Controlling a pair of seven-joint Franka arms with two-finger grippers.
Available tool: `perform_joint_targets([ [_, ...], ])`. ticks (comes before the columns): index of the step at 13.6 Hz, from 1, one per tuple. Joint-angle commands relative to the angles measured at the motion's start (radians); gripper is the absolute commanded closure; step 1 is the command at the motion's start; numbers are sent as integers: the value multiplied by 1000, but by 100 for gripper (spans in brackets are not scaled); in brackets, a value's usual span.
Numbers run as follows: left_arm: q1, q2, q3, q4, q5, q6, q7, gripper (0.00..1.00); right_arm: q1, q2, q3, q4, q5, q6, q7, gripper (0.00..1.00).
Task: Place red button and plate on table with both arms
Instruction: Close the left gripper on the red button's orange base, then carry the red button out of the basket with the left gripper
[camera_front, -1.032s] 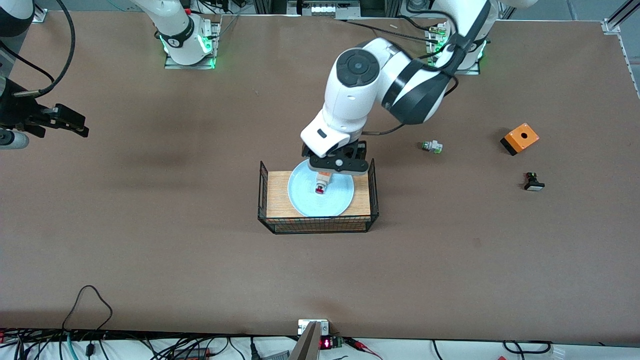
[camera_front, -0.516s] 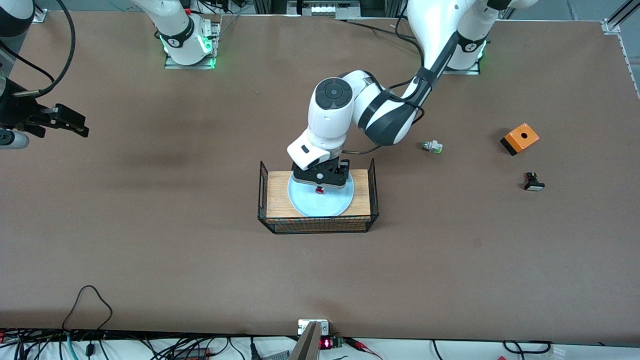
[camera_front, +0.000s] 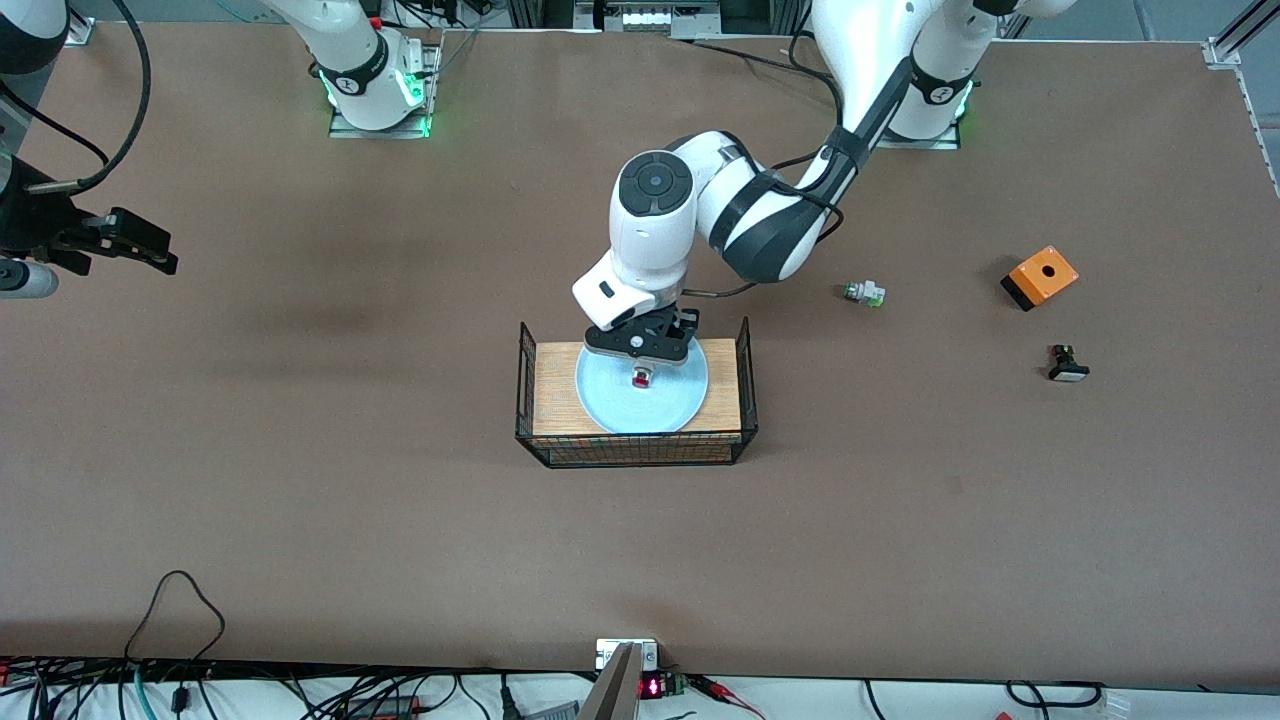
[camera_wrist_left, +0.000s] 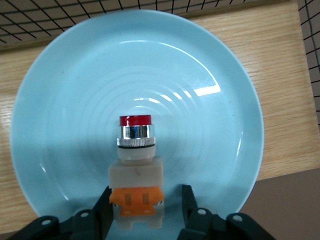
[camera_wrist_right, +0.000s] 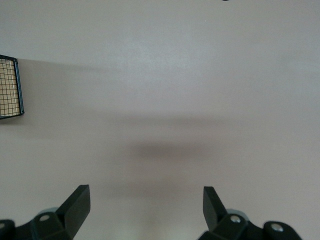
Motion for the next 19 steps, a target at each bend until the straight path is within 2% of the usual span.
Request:
perform_joint_targets([
  [1, 9, -44, -4, -25, 33, -15, 8, 89, 3, -8, 2, 3, -11, -7, 12, 0],
  [5, 36, -111, -7, -20, 23, -29, 9, 89, 12, -8, 3, 3, -5, -5, 14, 0],
  [10, 172, -255, -11, -22, 18, -278, 34, 89, 9, -8, 0, 3, -5, -7, 14, 0],
  [12, 258, -303, -11, -31, -3, -394, 164, 88, 6, -8, 0, 3, -5, -10, 14, 0],
  [14, 359, -320, -4, -40, -5, -510, 384, 85, 6, -6, -1, 5, -5, -5, 14, 0],
  [17, 510, -329, 8, -141, -7, -496, 636, 85, 9, -2, 0, 3, -5, -5, 14, 0],
  [19, 577, -329, 37, -250, -5, -392, 736, 85, 6, 0, 0, 5, -5, -1, 14, 0],
])
